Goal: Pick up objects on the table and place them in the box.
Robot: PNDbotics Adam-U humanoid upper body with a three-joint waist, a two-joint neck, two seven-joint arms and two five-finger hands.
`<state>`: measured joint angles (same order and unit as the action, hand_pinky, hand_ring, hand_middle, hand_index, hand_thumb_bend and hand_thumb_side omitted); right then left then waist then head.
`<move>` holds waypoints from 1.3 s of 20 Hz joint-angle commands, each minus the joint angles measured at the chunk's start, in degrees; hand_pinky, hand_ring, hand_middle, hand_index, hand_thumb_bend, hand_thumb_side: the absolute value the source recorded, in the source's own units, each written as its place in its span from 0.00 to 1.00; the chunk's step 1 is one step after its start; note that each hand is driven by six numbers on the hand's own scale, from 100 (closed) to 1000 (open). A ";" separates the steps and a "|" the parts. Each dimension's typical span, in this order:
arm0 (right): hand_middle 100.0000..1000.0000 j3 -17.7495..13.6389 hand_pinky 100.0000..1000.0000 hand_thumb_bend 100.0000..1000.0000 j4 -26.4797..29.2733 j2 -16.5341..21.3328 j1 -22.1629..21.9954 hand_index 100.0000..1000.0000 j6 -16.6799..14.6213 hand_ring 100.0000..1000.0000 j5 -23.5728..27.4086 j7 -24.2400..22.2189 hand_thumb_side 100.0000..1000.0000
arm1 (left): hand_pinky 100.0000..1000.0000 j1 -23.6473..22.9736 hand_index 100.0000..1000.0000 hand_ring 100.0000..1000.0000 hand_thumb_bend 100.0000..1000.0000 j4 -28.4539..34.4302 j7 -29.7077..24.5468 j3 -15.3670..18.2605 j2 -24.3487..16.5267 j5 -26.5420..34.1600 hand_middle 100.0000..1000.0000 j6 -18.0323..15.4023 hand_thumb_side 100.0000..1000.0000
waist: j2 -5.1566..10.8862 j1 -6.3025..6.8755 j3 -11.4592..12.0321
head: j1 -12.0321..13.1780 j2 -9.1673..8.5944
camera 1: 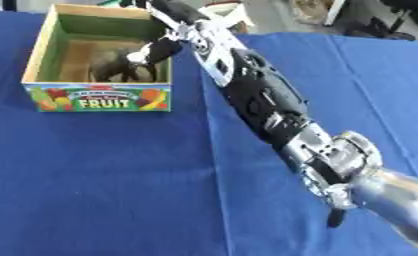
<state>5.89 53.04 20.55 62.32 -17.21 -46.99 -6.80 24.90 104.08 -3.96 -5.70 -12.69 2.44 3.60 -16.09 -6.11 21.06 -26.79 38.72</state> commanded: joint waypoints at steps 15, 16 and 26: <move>0.70 -2.16 0.61 0.00 41.56 10.68 -21.26 0.80 7.70 0.75 41.49 15.93 0.34 | 0.41 -4.18 0.66 0.57 0.39 0.08 4.90 4.48 -2.67 -1.24 0.53 -0.15 0.02 | 1.00 1.97 -11.07 | 8.84 0.54; 0.70 -2.75 0.60 0.00 43.03 10.65 -23.41 0.81 8.19 0.75 42.48 16.69 0.35 | 0.41 -4.48 0.66 0.57 0.39 0.09 5.03 4.60 -2.71 -1.29 0.53 -0.25 0.03 | 0.89 2.05 -11.60 | 9.22 0.55; 0.69 -7.94 0.58 0.00 47.50 8.19 -38.15 0.80 10.23 0.74 46.69 22.21 0.35 | 0.42 -5.63 0.66 0.57 0.43 -0.10 5.65 5.43 -2.47 -1.26 0.54 -0.75 0.12 | -0.08 2.93 -14.68 | 14.69 0.86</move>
<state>-0.85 98.99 28.00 23.81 -7.09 -0.90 14.60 18.92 103.34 1.44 -0.85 -14.17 1.02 3.01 -17.02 -3.41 6.45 -12.83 39.26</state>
